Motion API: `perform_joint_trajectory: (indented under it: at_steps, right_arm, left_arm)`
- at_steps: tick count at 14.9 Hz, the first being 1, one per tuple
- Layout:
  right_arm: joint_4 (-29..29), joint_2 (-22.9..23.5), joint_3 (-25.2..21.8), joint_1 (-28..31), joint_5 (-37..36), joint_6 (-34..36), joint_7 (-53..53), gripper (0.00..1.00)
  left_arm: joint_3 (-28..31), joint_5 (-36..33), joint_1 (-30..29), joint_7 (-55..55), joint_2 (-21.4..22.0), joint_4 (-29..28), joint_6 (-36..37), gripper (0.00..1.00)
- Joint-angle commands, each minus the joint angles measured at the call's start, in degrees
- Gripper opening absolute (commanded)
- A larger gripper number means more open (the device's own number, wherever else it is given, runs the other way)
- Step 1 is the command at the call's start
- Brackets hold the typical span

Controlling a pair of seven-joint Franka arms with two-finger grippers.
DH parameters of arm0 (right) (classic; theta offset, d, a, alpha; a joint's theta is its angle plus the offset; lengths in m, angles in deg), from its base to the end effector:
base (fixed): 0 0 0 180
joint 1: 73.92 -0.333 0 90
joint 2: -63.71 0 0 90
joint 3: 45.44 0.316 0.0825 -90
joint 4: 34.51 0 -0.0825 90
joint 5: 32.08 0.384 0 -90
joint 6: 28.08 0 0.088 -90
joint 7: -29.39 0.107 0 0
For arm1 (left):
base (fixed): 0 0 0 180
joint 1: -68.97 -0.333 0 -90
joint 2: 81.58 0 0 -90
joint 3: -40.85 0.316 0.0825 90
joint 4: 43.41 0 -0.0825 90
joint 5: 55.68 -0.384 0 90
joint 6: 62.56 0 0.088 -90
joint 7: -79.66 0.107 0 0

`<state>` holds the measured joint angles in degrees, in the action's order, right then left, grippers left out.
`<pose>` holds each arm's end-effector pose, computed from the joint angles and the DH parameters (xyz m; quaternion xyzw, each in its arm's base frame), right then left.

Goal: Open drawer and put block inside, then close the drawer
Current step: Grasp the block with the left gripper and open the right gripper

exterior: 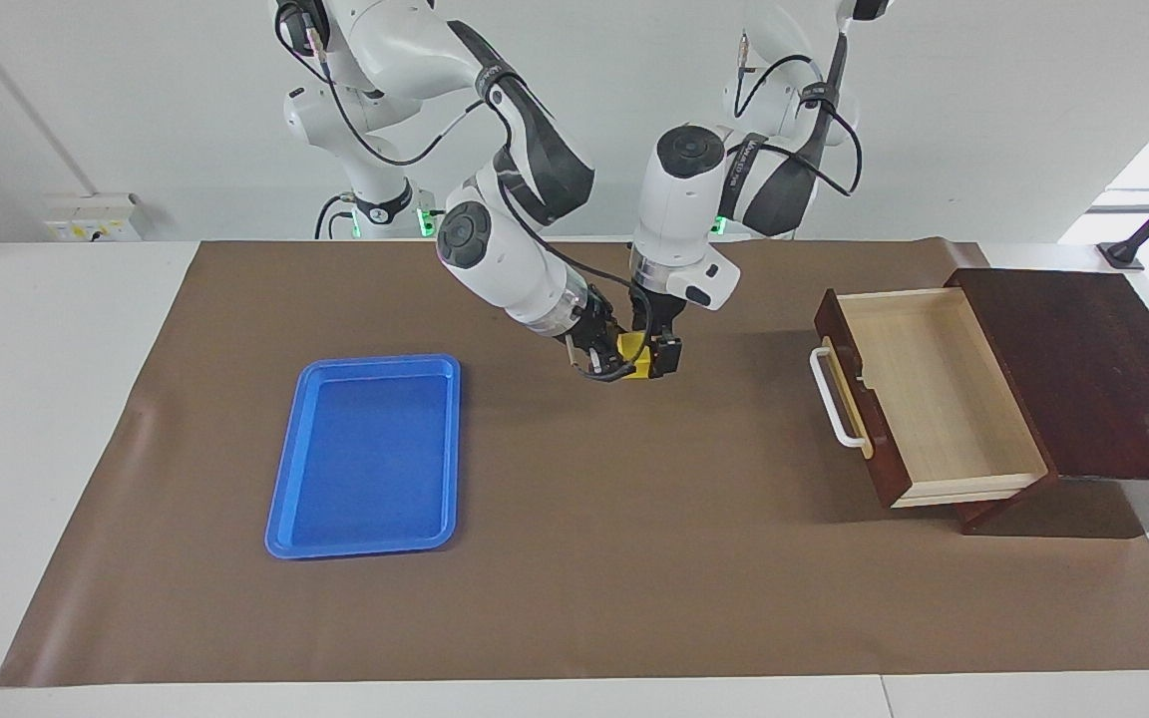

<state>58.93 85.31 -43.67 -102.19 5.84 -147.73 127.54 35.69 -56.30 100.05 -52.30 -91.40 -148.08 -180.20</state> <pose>0.5718 0.3629 0.4190 -0.6972 0.6528 0.2480 0.1622 0.4958 -0.3596 0.4446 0.6718 0.7402 0.0001 0.0280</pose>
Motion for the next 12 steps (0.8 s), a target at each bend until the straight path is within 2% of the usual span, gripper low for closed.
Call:
perform_joint_trajectory:
  at_steps: [1, 4, 7, 8, 9, 10, 11, 12]
  right_arm:
    - [-0.01, 0.29, 0.08, -0.12, 1.36, -1.2, 0.99, 0.0]
    - [-0.01, 0.29, 0.16, -0.12, 1.36, -1.37, 0.99, 0.0]
    - [-0.01, 0.29, 0.16, -0.03, 1.36, -1.28, 0.99, 0.0]
    - [-0.01, 0.29, 0.16, -0.03, 1.45, -1.28, 1.07, 0.29]
    - [-0.09, 0.29, 0.08, -0.03, 1.45, -1.37, 1.6, 0.71]
    - [-0.18, 0.29, 0.16, -0.03, 1.37, -1.37, 2.39, 0.91]
    - [-0.27, 0.2, 0.08, 0.06, 1.36, -1.37, 2.39, 1.0]
    - [-0.27, 0.11, 0.07, 0.41, 1.28, -1.37, 2.22, 1.0]
  left_arm:
    - [0.85, 0.88, 1.17, -0.5, 1.73, -2.29, -1.71, 0.45]
    - [0.85, 0.88, 1.52, 0.2, 1.73, -2.29, -2.77, 0.01]
    - [0.85, 0.88, 1.61, 0.65, 1.73, -2.29, -3.3, 0.0]
    - [0.85, 0.88, 1.61, 0.91, 1.73, -2.29, -3.3, 0.0]
    - [0.85, 0.88, 1.61, 1.43, 1.73, -2.38, -3.3, 0.0]
    - [0.85, 0.88, 1.53, 2.05, 1.73, -2.38, -3.12, 0.0]
    - [0.85, 0.88, 1.53, 2.31, 1.73, -2.38, -3.04, 0.0]
    - [0.85, 0.88, 1.44, 2.32, 1.73, -2.29, -2.86, 0.0]
